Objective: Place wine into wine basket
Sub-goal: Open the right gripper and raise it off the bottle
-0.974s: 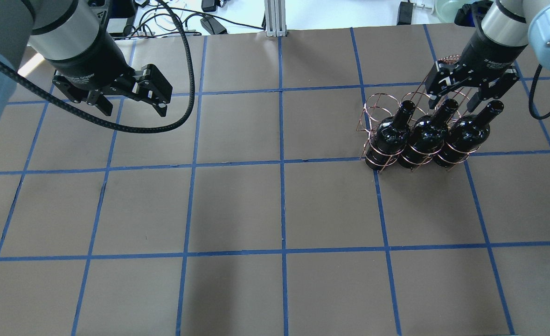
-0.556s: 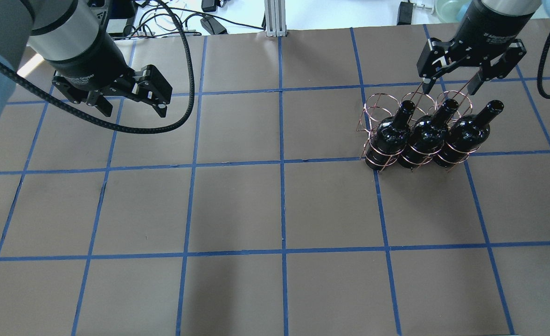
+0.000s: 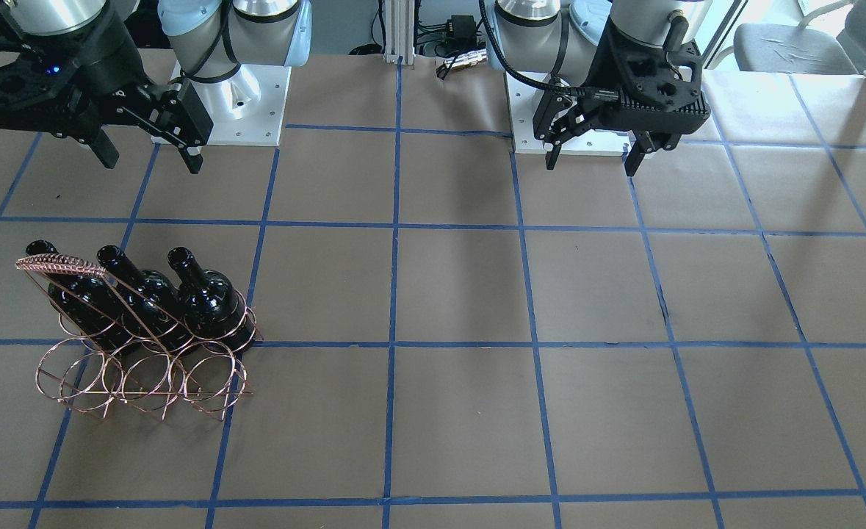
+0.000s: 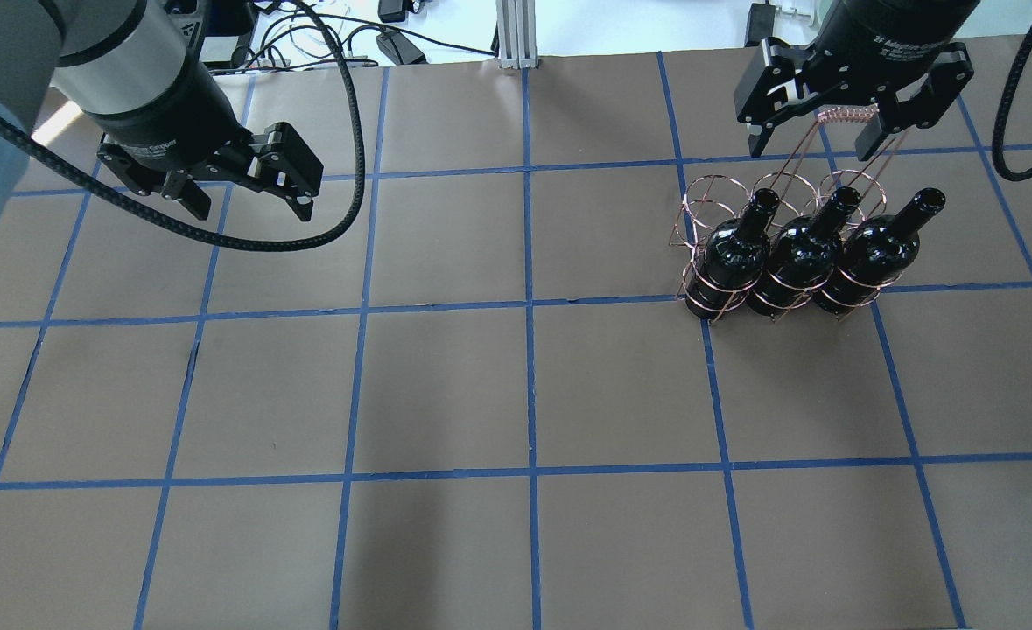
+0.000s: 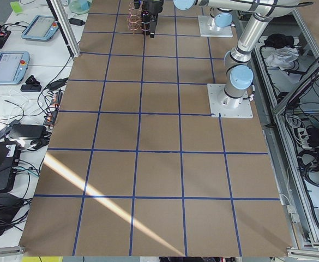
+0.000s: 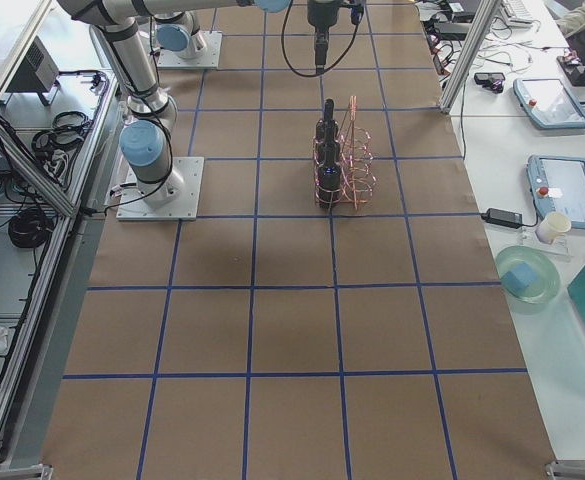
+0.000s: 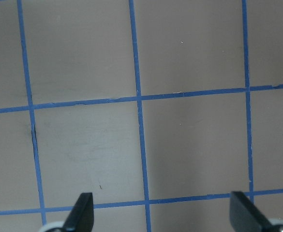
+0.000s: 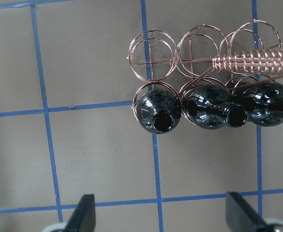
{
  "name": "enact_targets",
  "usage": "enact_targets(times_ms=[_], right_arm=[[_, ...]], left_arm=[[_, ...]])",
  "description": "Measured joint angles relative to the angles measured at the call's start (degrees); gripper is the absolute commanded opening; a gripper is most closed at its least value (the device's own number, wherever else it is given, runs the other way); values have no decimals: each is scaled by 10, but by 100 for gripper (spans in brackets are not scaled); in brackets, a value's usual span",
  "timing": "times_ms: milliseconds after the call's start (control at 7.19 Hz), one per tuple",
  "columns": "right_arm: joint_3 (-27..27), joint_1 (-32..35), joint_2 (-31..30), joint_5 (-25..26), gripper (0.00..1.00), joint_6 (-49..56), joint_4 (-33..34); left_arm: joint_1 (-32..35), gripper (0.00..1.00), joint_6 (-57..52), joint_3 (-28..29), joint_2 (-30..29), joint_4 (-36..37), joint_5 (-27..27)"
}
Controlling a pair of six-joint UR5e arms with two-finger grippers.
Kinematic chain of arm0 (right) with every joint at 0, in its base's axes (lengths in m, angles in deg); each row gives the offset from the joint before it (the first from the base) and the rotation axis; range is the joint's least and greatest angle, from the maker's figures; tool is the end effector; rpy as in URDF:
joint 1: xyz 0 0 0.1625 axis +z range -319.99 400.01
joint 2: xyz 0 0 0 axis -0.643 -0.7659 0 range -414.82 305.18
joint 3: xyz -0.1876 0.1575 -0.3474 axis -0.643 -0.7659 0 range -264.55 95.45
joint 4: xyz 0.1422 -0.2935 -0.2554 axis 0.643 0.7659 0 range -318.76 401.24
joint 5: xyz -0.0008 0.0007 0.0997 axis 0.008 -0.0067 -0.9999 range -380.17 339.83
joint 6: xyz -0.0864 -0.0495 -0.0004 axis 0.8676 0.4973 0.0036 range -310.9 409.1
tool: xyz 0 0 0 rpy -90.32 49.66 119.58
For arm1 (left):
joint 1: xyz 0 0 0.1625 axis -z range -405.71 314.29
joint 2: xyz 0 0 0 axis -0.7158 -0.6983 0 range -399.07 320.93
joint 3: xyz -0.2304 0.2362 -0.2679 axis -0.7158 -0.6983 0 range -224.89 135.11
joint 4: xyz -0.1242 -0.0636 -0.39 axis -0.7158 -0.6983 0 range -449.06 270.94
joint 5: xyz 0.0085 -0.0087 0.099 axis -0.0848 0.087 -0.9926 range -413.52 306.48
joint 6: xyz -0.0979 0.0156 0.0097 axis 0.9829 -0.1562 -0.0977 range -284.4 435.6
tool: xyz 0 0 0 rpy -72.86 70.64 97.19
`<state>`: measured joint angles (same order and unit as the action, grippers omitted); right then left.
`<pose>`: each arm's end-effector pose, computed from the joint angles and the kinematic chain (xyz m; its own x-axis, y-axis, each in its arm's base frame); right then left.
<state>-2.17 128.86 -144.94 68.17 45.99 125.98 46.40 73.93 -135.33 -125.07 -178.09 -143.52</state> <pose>0.1263 -0.4942 0.5453 -0.9968 0.0730 -0.0314 0.0743 0.9964 -0.0418 -0.1505 -0.4638 0.5194 -0.9978 0.0659 -0.0022 0.0659 0.9947 -0.0791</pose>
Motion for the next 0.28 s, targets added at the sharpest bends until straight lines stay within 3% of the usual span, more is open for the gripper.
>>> enact_targets(times_ms=[278], right_arm=[[1, 4, -5, 0, 99, 5, -7]], left_arm=[[0, 100, 0, 0, 0, 0, 0]])
